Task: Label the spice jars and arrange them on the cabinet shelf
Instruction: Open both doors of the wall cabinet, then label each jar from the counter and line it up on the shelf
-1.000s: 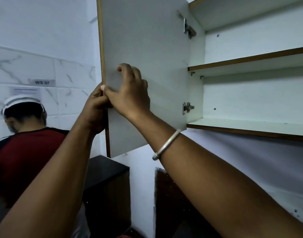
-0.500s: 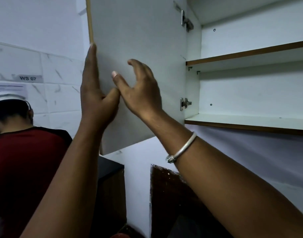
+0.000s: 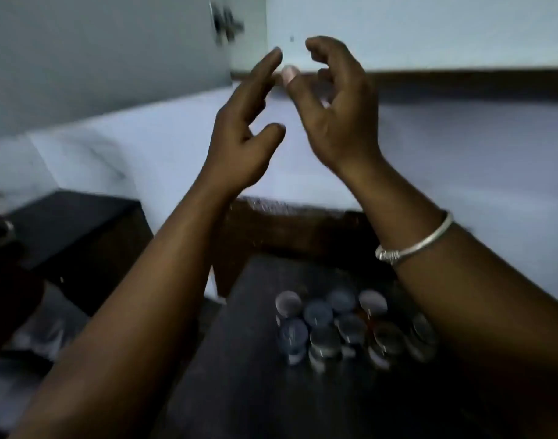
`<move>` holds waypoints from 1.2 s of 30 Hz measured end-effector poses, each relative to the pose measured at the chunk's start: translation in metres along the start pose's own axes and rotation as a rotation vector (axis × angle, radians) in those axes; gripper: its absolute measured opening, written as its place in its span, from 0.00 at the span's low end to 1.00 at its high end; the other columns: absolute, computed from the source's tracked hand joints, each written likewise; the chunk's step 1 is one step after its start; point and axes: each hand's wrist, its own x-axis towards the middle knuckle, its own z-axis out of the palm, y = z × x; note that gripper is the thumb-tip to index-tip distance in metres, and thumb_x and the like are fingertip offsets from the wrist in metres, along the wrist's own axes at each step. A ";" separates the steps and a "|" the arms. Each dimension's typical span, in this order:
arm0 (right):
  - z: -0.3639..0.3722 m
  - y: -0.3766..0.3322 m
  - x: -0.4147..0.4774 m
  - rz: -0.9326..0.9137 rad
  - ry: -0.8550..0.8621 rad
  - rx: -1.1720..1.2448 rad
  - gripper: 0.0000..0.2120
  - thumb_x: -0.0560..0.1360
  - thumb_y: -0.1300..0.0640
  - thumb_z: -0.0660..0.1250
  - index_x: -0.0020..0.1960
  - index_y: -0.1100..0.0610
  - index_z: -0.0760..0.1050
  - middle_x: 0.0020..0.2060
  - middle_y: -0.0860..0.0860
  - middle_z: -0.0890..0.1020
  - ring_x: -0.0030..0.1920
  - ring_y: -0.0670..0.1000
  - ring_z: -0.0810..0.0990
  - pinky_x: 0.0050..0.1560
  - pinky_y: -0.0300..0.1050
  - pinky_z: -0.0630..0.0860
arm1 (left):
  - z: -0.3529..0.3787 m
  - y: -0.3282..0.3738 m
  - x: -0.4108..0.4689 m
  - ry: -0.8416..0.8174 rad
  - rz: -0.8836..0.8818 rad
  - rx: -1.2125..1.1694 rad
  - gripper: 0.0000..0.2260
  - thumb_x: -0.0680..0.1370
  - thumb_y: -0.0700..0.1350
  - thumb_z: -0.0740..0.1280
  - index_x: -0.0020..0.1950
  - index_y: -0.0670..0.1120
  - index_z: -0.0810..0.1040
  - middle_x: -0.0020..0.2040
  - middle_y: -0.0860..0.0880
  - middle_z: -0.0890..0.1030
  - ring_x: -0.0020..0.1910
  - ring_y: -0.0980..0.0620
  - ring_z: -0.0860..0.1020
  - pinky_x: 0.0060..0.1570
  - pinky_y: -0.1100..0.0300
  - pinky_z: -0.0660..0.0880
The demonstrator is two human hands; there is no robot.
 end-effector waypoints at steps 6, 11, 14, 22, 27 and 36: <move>0.014 0.100 -0.119 0.384 -0.347 -0.208 0.26 0.76 0.37 0.67 0.64 0.54 0.78 0.58 0.50 0.85 0.58 0.51 0.83 0.59 0.50 0.80 | 0.069 -0.091 -0.087 -0.263 -0.433 -0.060 0.34 0.72 0.36 0.65 0.79 0.40 0.66 0.76 0.42 0.73 0.74 0.45 0.73 0.73 0.44 0.71; 0.030 0.159 -0.227 0.622 -0.777 -0.347 0.27 0.75 0.40 0.70 0.68 0.55 0.75 0.62 0.55 0.83 0.61 0.57 0.82 0.59 0.51 0.80 | 0.105 -0.163 -0.177 -0.451 -0.718 0.055 0.32 0.75 0.35 0.70 0.80 0.42 0.66 0.75 0.40 0.73 0.72 0.43 0.74 0.70 0.50 0.72; 0.030 0.183 -0.284 0.640 -1.014 -0.455 0.31 0.73 0.42 0.73 0.70 0.57 0.73 0.65 0.58 0.79 0.66 0.61 0.78 0.62 0.54 0.76 | 0.126 -0.194 -0.235 -0.480 -0.761 0.161 0.30 0.74 0.42 0.72 0.76 0.42 0.71 0.69 0.37 0.76 0.67 0.38 0.76 0.65 0.51 0.72; 0.035 0.227 -0.368 0.476 -1.312 -0.825 0.43 0.67 0.37 0.75 0.73 0.55 0.64 0.73 0.61 0.64 0.69 0.66 0.69 0.65 0.60 0.70 | 0.185 -0.223 -0.311 -0.645 -0.563 0.346 0.31 0.68 0.59 0.63 0.68 0.47 0.76 0.65 0.44 0.78 0.63 0.40 0.76 0.60 0.44 0.76; 0.037 0.229 -0.362 0.473 -1.259 -0.754 0.39 0.70 0.42 0.74 0.74 0.55 0.63 0.70 0.61 0.68 0.66 0.65 0.74 0.65 0.60 0.73 | 0.184 -0.224 -0.303 -0.649 -0.547 0.385 0.32 0.69 0.57 0.66 0.72 0.51 0.73 0.68 0.47 0.77 0.68 0.41 0.74 0.64 0.45 0.72; -0.024 0.183 -0.195 0.677 -1.162 -0.002 0.41 0.63 0.58 0.84 0.69 0.44 0.67 0.61 0.45 0.77 0.59 0.47 0.81 0.51 0.44 0.82 | 0.140 -0.168 -0.198 -0.608 -0.825 -0.654 0.31 0.74 0.30 0.67 0.71 0.55 0.65 0.56 0.46 0.81 0.51 0.56 0.83 0.51 0.60 0.82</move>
